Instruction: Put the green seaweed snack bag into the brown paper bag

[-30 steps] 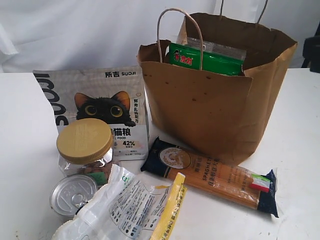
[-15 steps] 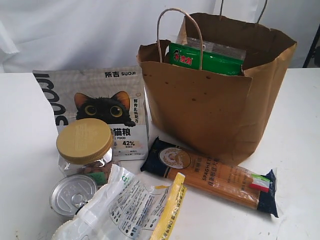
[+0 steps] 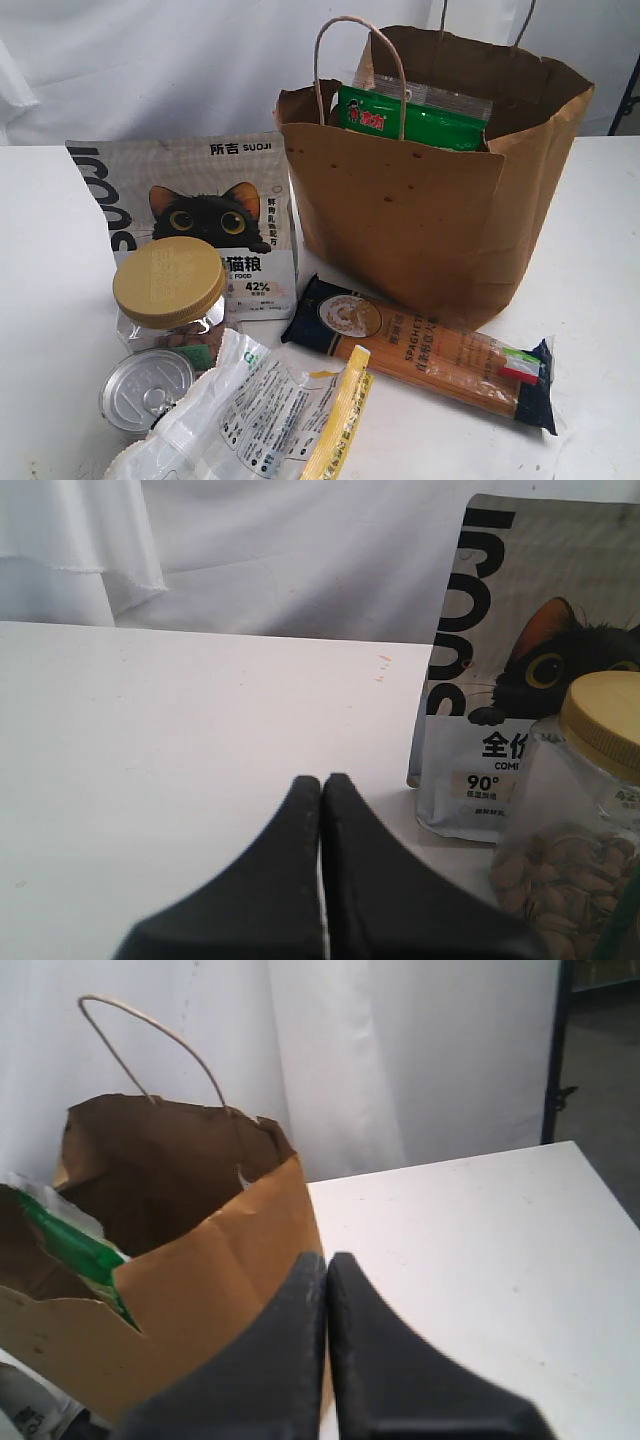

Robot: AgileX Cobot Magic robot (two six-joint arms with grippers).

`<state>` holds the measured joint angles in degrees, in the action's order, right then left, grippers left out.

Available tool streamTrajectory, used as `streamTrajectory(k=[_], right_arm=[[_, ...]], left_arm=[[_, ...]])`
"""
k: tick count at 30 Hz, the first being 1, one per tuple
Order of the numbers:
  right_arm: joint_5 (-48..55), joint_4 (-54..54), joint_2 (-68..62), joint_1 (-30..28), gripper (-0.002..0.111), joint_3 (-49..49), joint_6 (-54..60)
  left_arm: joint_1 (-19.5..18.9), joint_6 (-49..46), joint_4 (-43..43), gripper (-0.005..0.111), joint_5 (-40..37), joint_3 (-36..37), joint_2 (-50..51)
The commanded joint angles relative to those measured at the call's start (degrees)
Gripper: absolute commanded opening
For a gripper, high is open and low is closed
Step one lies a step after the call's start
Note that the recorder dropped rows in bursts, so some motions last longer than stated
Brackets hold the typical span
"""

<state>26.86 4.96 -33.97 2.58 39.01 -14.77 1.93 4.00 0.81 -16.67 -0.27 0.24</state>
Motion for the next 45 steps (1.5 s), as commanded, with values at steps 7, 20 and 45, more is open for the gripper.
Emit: streamTrajectory(k=[7,20,45], right_arm=[[-3.5,-3.1,18.1,-4.3,0.000,-17.4,4.3],[-16.8,-8.1,23.7,-4.4,0.000,-31.0,8.0],[-8.0,-8.6,34.0,-8.3,0.000,-39.0,14.5]], left_arm=[[0.3,0.1,0.0,0.000,0.5,0.3,-0.2],[0.3,0.1,0.0,0.000,0.5,0.3,-0.2],[0.3,0.1,0.0,0.000,0.5,0.3,-0.2]])
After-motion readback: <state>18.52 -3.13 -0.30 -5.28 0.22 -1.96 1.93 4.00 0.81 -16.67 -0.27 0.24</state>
